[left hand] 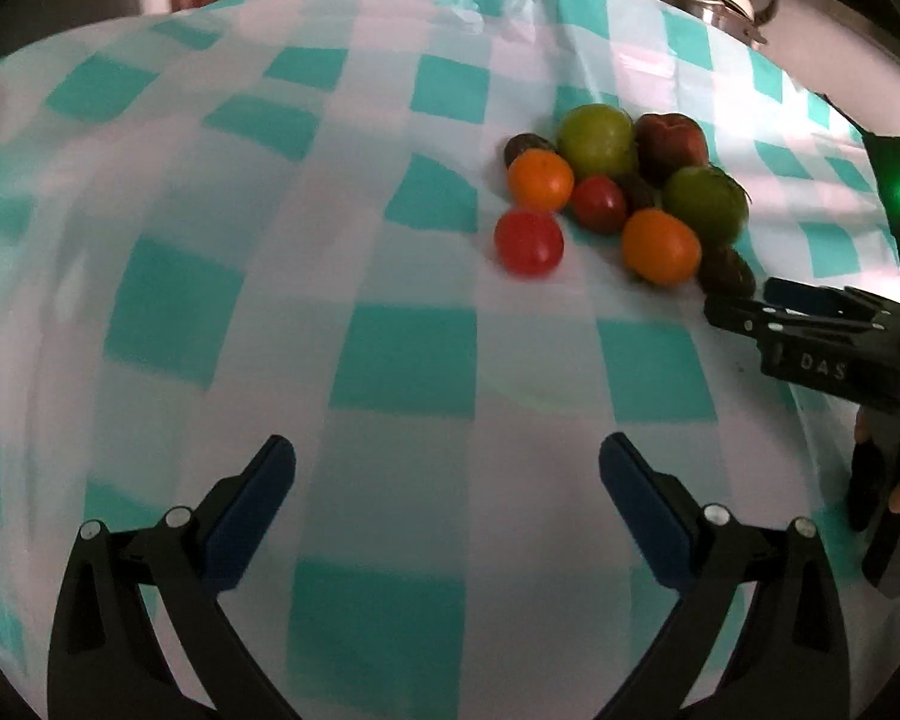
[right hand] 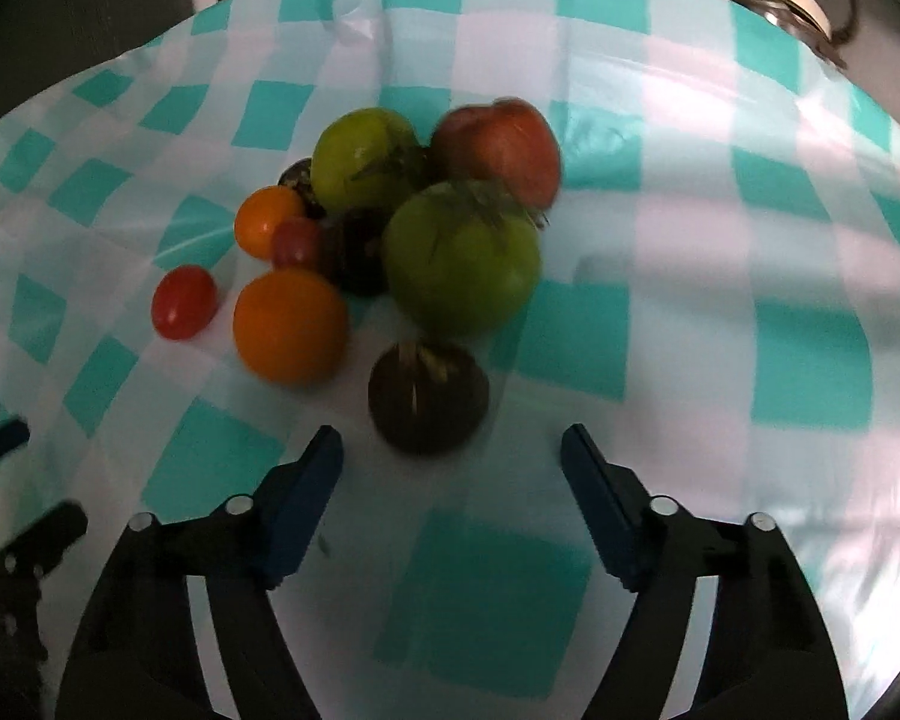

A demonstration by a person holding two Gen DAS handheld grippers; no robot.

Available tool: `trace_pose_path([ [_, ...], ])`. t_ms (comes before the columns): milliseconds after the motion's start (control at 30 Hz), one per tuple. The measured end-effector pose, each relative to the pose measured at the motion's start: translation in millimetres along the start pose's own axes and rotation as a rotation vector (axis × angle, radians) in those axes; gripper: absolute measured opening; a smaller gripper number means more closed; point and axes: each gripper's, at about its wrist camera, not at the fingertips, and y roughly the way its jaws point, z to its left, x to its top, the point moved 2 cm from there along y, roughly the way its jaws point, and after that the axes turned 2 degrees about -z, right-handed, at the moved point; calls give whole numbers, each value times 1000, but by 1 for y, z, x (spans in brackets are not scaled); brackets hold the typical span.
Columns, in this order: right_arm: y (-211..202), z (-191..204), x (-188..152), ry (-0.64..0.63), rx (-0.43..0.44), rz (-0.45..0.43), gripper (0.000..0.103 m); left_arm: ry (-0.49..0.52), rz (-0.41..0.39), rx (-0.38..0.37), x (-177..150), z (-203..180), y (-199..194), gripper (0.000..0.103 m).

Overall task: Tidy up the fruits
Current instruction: 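Grasp the red tomato with the left tool while the right tool grasps the dark mangosteen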

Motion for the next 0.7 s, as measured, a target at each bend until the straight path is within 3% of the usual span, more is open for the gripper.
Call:
trace_pose_path([
  [67,3,-4,5,-9,17,-7,59,23,2,1,15,-3,14,93],
  [133,1,-8,5,-14,52,-18,40,38,10,-28,32,-7,28,88],
  [300,-18,-27,-13,71,69,-46,40,90,-4,-38,61,-25,53,82],
  [367,-26,-34,-21,106,85,-56,40,116,6,-42,70,-35,65,71],
  [400,-30,-37,-25,119,91,-61,40,121,5,-47,72,-37,67,59],
  [433,-34,-40,-29,131,91,-65,40,120,-7,-58,75,-41,68,41],
  [467,-40,-43,-34,142,87,-73,40,119,-13,-50,75,-42,67,35],
  [600,-59,-46,-54,159,82,-84,40,88,-22,-82,54,-48,47,34],
  [700,-71,-42,-68,167,90,-85,40,90,-41,-66,27,-54,23,34],
])
